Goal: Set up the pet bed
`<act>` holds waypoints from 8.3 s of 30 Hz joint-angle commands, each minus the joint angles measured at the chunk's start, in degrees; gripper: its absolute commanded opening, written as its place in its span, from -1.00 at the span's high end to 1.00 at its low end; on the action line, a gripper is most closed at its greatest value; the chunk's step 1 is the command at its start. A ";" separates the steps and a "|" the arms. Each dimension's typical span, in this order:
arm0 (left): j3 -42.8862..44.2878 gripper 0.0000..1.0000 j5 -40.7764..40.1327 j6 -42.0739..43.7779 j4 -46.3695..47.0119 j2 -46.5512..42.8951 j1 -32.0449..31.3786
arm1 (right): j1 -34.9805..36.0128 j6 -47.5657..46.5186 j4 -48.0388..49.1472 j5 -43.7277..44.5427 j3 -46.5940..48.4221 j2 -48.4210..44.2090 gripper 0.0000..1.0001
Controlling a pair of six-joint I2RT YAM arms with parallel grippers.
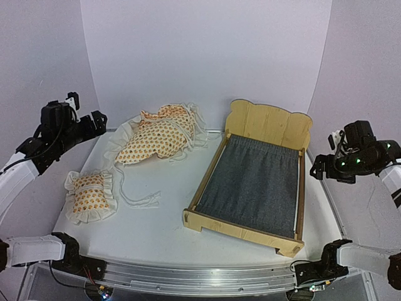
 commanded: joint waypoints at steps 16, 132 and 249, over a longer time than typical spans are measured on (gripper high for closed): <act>43.12 -0.95 16.52 3.94 17.14 66.94 13.80 | 4.11 0.45 0.64 5.97 -6.21 0.88 -0.97; 5.93 -0.46 44.61 -18.22 28.41 30.65 -13.41 | 26.99 10.51 10.24 -10.81 -2.85 6.34 0.30; 13.26 -0.52 40.91 -4.40 8.14 42.89 -20.61 | 6.29 29.37 36.06 -13.81 9.87 50.99 0.12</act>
